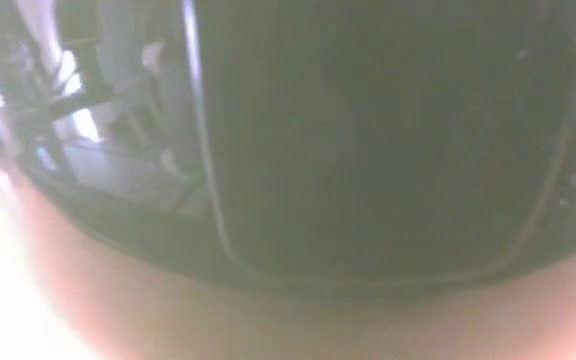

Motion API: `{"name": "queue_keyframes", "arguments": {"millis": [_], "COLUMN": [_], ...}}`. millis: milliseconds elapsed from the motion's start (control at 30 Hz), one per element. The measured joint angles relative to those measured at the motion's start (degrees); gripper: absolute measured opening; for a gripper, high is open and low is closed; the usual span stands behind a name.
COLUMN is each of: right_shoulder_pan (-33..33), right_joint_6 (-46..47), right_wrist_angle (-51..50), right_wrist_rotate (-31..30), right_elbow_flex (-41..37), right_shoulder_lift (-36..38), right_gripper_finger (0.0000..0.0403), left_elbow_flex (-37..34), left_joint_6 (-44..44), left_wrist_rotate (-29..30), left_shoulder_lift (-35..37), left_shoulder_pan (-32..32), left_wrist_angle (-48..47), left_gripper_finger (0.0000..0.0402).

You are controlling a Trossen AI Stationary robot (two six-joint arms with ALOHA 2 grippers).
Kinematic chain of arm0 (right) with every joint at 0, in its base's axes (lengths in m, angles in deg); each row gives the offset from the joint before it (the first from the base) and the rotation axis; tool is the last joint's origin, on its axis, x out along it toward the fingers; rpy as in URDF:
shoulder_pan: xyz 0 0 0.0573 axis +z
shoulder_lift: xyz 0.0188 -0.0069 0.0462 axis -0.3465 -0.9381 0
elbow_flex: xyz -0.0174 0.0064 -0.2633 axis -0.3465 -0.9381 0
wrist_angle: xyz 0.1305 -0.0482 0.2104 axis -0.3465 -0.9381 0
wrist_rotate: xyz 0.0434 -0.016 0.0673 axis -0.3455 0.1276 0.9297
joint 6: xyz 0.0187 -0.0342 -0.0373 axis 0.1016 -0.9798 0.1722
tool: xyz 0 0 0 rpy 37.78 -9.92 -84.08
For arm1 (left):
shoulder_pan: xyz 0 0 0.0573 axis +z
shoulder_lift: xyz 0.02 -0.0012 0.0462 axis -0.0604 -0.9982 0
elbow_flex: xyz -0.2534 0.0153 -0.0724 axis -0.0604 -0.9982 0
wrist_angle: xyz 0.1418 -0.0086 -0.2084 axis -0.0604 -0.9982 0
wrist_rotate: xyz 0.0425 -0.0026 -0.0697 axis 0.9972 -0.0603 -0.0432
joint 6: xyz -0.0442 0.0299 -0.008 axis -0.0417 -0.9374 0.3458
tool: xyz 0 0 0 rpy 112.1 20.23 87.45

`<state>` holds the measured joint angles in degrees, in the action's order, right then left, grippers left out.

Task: Pick & Place Mini bowls
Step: Put the top right blue bowl on the shelf

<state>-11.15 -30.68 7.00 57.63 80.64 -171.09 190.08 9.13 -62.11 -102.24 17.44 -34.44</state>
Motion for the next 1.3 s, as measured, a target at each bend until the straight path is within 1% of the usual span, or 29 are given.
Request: {"name": "queue_keyframes", "arguments": {"millis": [200,367,500,667,700,933,1067,1300], "right_shoulder_pan": [0.0,0.0,-0.02,-0.02,-0.01,0.02,0.02,0.02], "right_joint_6": [0.15,0.2,2.95,5.64,5.59,5.7,5.81,4.29], "right_wrist_angle": [-0.11,-0.2,-0.2,-0.42,-0.47,-1.64,-7.35,-16.64], "right_wrist_rotate": [0.0,0.0,0.0,0.49,0.7,1.11,1.04,0.01], "right_elbow_flex": [0.81,0.81,0.81,0.8,0.79,0.78,2.5,9.26], "right_shoulder_lift": [-2.15,-2.07,-2.0,-1.98,-1.8,0.64,3.65,9.24], "right_gripper_finger": [0.018,0.0155,0.0109,0.0029,0.0019,0.0009,0.0009,0.0009], "left_elbow_flex": [0.0,0.0,0.0,0.0,0.0,0.0,0.0,0.0], "left_joint_6": [0.02,0.04,0.04,0.04,0.04,0.04,0.12,1.4], "left_wrist_rotate": [-0.01,-0.01,0.0,-0.02,-0.02,-0.02,-0.02,-0.02], "left_shoulder_lift": [0.0,0.0,-0.02,-0.04,-0.04,-0.04,-0.04,-0.04], "left_shoulder_pan": [0.0,0.0,0.0,0.0,0.0,0.0,0.0,0.0], "left_wrist_angle": [-0.02,-0.02,-0.02,-0.04,-0.04,-0.05,-0.07,-0.74], "left_gripper_finger": [0.0075,0.0075,0.0075,0.0075,0.0075,0.0075,0.0075,0.0075]}}
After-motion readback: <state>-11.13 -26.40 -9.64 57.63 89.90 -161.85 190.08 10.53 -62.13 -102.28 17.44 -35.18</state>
